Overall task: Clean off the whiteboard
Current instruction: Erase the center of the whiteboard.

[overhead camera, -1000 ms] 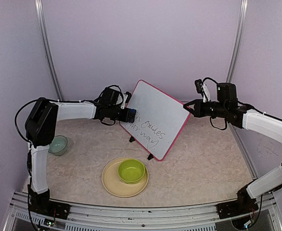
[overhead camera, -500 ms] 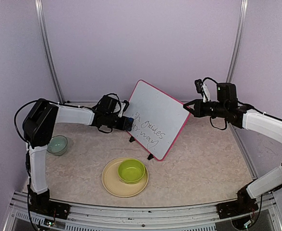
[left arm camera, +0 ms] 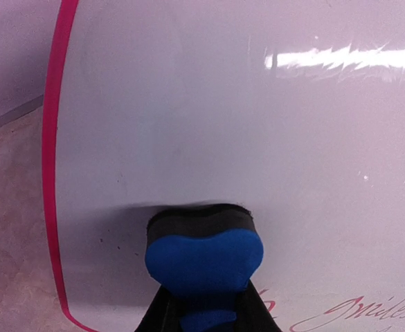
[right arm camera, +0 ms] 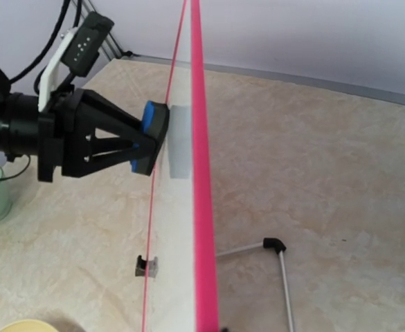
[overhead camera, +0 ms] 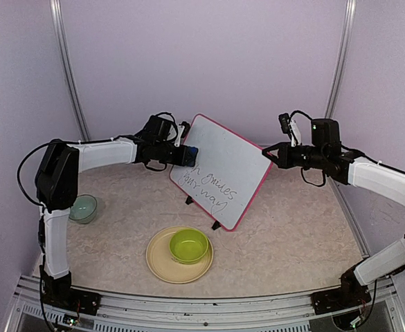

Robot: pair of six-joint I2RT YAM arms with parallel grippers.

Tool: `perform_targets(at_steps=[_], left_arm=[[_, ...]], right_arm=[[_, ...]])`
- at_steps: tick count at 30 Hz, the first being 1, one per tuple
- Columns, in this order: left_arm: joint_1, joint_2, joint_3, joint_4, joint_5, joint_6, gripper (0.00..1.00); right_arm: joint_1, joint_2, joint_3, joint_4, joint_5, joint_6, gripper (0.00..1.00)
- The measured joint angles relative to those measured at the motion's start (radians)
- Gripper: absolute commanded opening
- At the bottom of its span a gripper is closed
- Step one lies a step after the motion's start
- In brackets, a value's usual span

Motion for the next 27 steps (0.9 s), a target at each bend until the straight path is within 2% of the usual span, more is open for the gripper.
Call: perform_targets(at_steps=[9, 13, 18, 27], left_arm=[[0.004, -0.013, -0.217, 0.103, 0.025, -0.005, 0.01], [0.019, -0.019, -0.259, 0.110, 0.050, -0.005, 0.01], [0.043, -0.018, -0.237, 0.081, 0.102, -0.011, 0.01], [0.050, 0.029, -0.016, -0.008, 0.110, -0.023, 0.02]], right_arm=[[0.000, 0.003, 0.000, -0.004, 0.023, 0.003, 0.00], [0.000, 0.003, 0.000, -0.003, 0.022, 0.003, 0.00], [0.000, 0.003, 0.000, -0.002, 0.019, 0.003, 0.00], [0.000, 0.004, 0.000, -0.001, 0.017, 0.003, 0.00]])
